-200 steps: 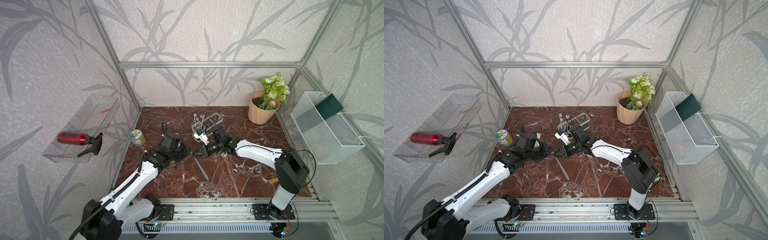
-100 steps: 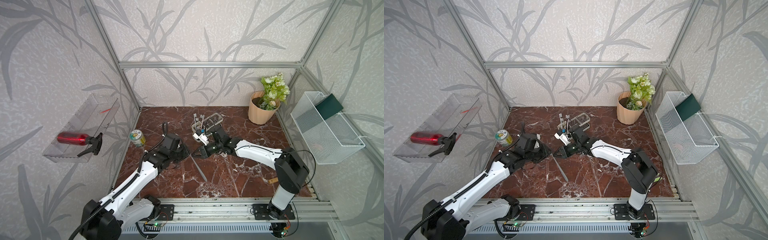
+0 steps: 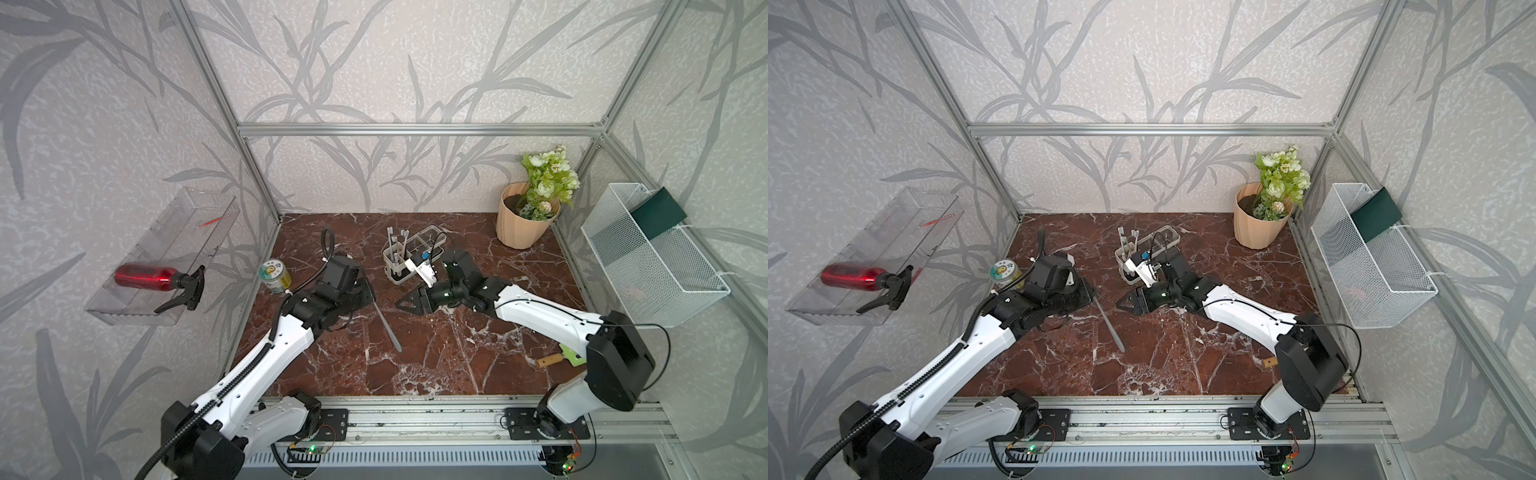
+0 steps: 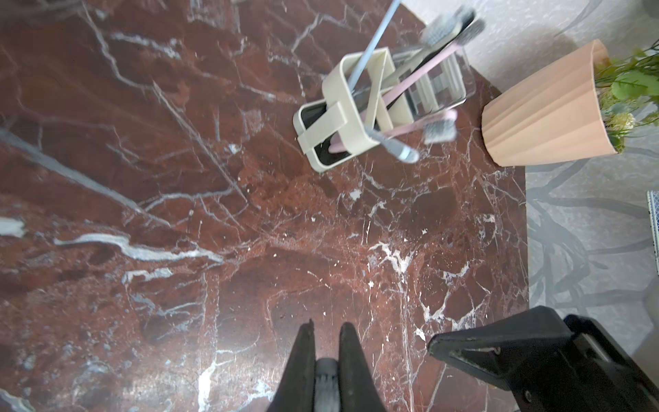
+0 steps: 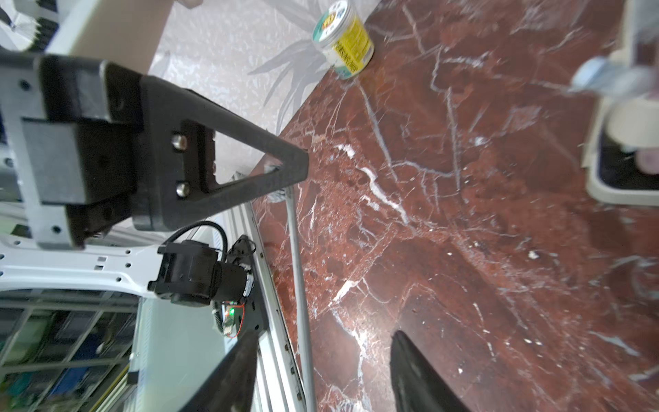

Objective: Place the toothbrush into the toothbrush holder
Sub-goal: Pick up the toothbrush from the center of the board, then place the toothbrush in the toothbrush holder.

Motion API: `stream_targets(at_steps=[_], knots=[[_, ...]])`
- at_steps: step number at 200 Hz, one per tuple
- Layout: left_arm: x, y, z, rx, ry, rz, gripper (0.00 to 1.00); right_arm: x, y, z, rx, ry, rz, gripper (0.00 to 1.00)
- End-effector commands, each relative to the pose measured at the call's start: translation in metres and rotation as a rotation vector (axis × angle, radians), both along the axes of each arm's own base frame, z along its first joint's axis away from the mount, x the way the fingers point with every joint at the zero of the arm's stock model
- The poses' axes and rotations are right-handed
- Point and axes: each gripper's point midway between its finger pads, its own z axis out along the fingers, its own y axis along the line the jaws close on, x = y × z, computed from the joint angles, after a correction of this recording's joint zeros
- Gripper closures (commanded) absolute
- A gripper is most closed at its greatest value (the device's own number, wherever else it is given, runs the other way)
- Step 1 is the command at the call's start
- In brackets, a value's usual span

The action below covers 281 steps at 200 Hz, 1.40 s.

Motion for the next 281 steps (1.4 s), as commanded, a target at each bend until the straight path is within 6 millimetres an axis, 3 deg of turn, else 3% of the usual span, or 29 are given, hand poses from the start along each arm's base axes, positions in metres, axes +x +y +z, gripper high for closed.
stream_targets(at_steps=[1,63,102,119,133,187,246,281], knots=[[0.015,0.012,0.032,0.114,-0.105,0.000,1.00,0.007,-0.023,0.003,-0.044,-0.094,-0.103,0.35],[0.055,0.014,0.127,0.282,-0.391,-0.038,1.00,-0.006,-0.072,-0.019,-0.129,-0.144,-0.254,0.25],[0.072,0.006,0.166,0.333,-0.560,-0.077,1.00,-0.010,-0.091,-0.036,-0.173,-0.162,-0.306,0.16],[0.082,0.000,0.169,0.348,-0.588,-0.091,1.00,-0.010,-0.095,-0.038,-0.172,-0.163,-0.328,0.12],[0.089,-0.005,0.169,0.356,-0.598,-0.098,1.00,-0.010,-0.099,-0.038,-0.168,-0.163,-0.351,0.00],[0.117,-0.014,0.167,0.393,-0.646,-0.088,1.00,-0.010,-0.110,-0.035,-0.167,-0.176,-0.411,0.01],[0.143,-0.016,0.172,0.381,-0.732,0.004,1.00,-0.021,-0.095,-0.035,-0.131,-0.176,-0.340,0.01],[0.156,-0.014,0.166,0.386,-0.759,0.062,1.00,-0.025,-0.088,-0.036,-0.131,-0.198,-0.319,0.01]])
